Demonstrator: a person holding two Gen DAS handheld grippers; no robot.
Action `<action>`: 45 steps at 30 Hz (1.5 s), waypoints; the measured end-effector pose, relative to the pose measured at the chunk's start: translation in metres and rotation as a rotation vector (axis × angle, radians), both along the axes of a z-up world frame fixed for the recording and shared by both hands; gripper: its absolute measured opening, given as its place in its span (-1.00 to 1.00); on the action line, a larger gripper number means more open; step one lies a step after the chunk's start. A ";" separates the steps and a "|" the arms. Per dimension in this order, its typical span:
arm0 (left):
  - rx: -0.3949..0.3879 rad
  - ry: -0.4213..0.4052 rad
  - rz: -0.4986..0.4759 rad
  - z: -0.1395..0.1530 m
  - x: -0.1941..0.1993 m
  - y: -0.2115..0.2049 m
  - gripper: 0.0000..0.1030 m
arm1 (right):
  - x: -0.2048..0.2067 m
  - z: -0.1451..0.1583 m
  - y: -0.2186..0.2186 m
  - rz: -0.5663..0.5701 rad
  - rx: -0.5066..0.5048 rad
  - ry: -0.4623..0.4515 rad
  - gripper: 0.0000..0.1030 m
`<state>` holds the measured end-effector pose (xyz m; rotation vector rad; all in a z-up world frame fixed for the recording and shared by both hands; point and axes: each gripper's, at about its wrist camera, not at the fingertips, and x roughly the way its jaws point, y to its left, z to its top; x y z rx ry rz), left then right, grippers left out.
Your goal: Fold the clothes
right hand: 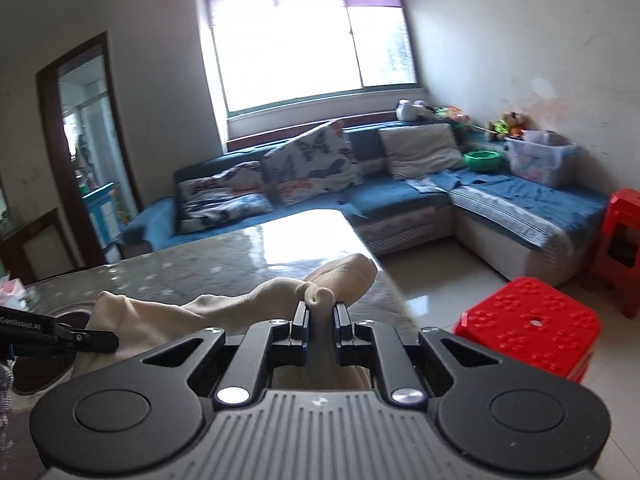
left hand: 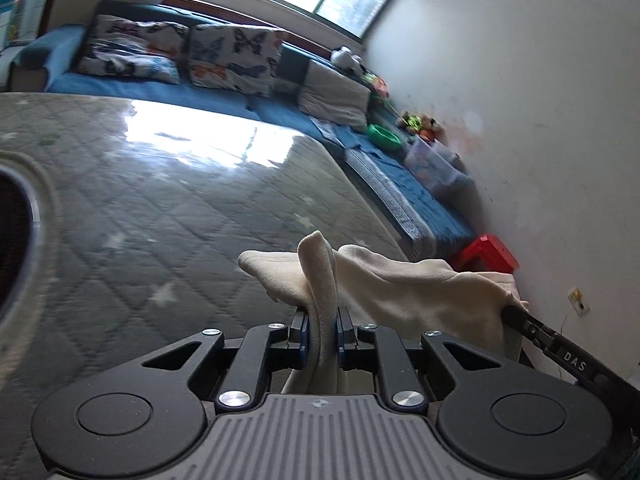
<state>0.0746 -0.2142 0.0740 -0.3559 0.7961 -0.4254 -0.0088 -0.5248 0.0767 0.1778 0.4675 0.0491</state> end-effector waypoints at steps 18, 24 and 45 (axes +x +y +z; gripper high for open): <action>0.116 -0.008 -0.024 -0.014 0.022 -0.020 -0.66 | 0.033 -0.047 -0.024 -0.100 -0.034 0.119 -0.68; 0.146 -0.009 -0.081 -0.020 0.029 -0.044 -0.66 | 0.055 -0.066 -0.011 -0.047 -0.028 0.191 -0.68; 0.217 -0.038 -0.109 -0.027 0.014 -0.053 -0.42 | 0.033 -0.055 0.017 0.053 -0.092 0.193 -0.08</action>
